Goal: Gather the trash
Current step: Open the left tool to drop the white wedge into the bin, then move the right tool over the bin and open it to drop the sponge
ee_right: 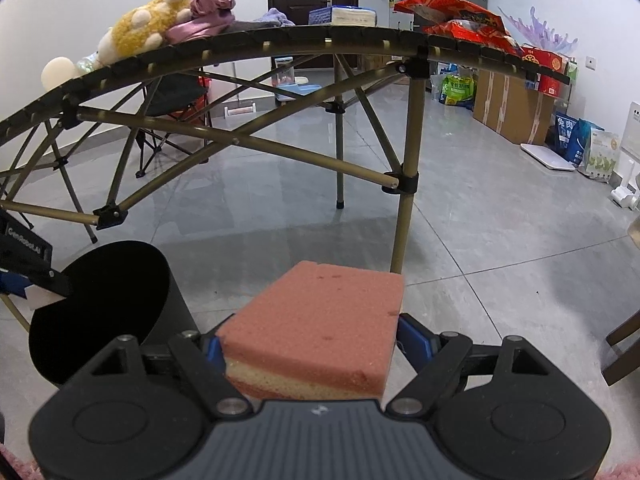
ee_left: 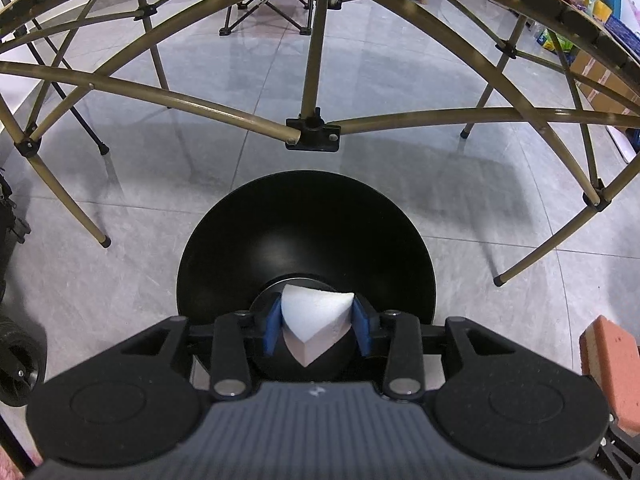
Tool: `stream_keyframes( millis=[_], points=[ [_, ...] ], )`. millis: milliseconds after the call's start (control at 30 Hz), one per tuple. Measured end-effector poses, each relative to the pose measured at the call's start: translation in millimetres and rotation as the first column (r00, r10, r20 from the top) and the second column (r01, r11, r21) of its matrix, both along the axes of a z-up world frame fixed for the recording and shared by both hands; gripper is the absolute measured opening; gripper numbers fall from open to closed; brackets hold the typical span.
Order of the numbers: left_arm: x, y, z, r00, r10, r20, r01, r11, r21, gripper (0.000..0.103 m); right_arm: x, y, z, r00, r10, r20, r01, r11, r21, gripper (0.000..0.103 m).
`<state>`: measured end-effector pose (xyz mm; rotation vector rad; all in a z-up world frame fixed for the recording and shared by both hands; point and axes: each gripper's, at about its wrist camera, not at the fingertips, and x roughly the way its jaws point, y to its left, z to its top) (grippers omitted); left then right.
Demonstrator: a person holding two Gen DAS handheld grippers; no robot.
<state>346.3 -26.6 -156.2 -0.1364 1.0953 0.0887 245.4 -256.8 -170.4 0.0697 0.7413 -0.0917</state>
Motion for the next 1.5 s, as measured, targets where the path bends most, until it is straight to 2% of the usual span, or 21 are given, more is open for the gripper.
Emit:
stream_keyframes(
  millis=[33, 100, 167, 200, 267, 367, 800, 1200, 1500],
  points=[
    [-0.3, 0.8, 0.0, 1.0, 0.006, 0.0, -0.006, 1.0, 0.004, 0.043, 0.0, -0.1, 0.1, 1.0, 0.0, 0.001, 0.0, 1.0, 0.001, 0.081],
    [0.1, 1.7, 0.6, 1.0, 0.013, 0.005, -0.013, 1.0, 0.006, 0.058, -0.2, -0.6, 0.6, 1.0, -0.003, 0.003, 0.003, 1.0, 0.001, 0.081],
    [-0.4, 1.6, 1.4, 1.0, 0.028, 0.006, -0.028, 1.0, 0.012, 0.098, -0.7, -0.8, 0.9, 1.0, -0.003, 0.004, 0.003, 1.0, 0.004, 0.081],
    [-1.2, 1.7, 2.4, 0.999, 0.041, 0.011, -0.042, 0.999, 0.022, 0.103, -0.8, -1.0, 1.0, 1.0, -0.003, 0.004, 0.003, 1.0, 0.004, 0.081],
    [-2.1, 2.5, 4.7, 0.998, 0.056, 0.025, -0.057, 0.998, 0.027, 0.103, -0.9, -1.0, 1.0, 1.0, -0.001, 0.004, 0.001, 1.0, 0.006, 0.081],
    [-0.7, 6.8, 2.1, 0.998, 0.067, -0.002, -0.067, 0.998, -0.008, 0.103, -1.7, -0.3, 1.4, 1.0, 0.003, 0.005, -0.003, 1.0, 0.006, 0.081],
    [-4.5, 11.1, 1.8, 0.998, 0.065, -0.014, -0.065, 0.998, 0.002, 0.103, -2.6, 3.5, 2.4, 1.0, 0.022, 0.0, -0.022, 1.0, 0.004, 0.081],
    [-16.1, 25.7, 9.0, 0.998, 0.061, 0.011, -0.061, 0.998, 0.0, 0.103, -4.8, 16.0, 8.6, 0.998, 0.055, 0.007, -0.055, 0.998, 0.002, 0.081],
    [-28.6, 45.5, 19.7, 0.997, 0.072, 0.041, -0.072, 0.997, 0.003, 0.103, -1.1, 39.9, 20.4, 0.993, 0.117, 0.012, -0.117, 0.993, -0.005, 0.081]
  ],
)
